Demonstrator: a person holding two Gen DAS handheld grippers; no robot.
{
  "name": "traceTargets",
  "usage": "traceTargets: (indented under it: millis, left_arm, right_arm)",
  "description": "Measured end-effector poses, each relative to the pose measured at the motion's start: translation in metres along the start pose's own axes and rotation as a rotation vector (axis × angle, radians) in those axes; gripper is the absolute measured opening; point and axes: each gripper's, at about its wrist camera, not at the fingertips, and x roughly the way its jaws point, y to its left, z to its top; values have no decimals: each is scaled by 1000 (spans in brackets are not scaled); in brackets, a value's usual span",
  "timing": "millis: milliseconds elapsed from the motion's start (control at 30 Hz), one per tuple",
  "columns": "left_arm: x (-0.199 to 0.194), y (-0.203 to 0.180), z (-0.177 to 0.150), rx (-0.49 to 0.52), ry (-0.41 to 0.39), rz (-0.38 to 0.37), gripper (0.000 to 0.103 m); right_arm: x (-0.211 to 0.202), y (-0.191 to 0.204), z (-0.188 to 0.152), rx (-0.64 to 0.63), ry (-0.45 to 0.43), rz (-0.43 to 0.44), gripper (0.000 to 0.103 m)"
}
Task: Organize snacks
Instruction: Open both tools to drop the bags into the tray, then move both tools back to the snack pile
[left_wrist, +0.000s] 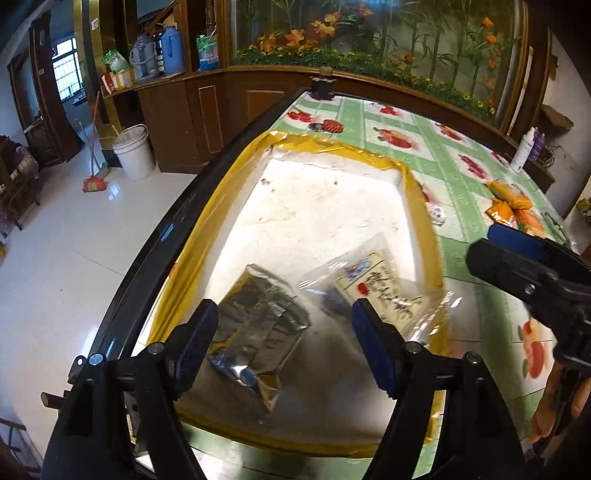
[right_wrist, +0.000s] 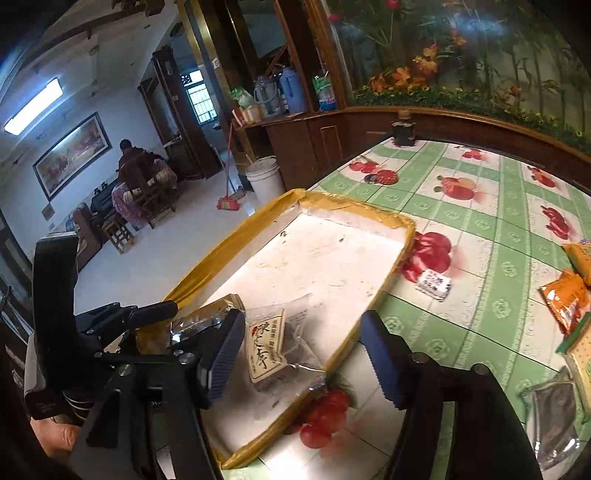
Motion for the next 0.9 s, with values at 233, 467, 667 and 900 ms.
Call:
traceTargets:
  millis: [233,467,667,900]
  left_arm:
    - [-14,-41,7,48,-25,-74,75]
    - [-17,-98,8,123,-22,-159,78]
    - [-8,-157,5,217,-6,-203,78]
    - [6,-201,4,265,43,-272,78]
  right_arm:
    - [-47,-49,-17,73,-48,-88,84]
    - [-89,-106,-49,169,-64,-192,84]
    - [-121,-145,-72,222,-73,-271,85]
    - [-141,-173,-94,237,-61,-341,85]
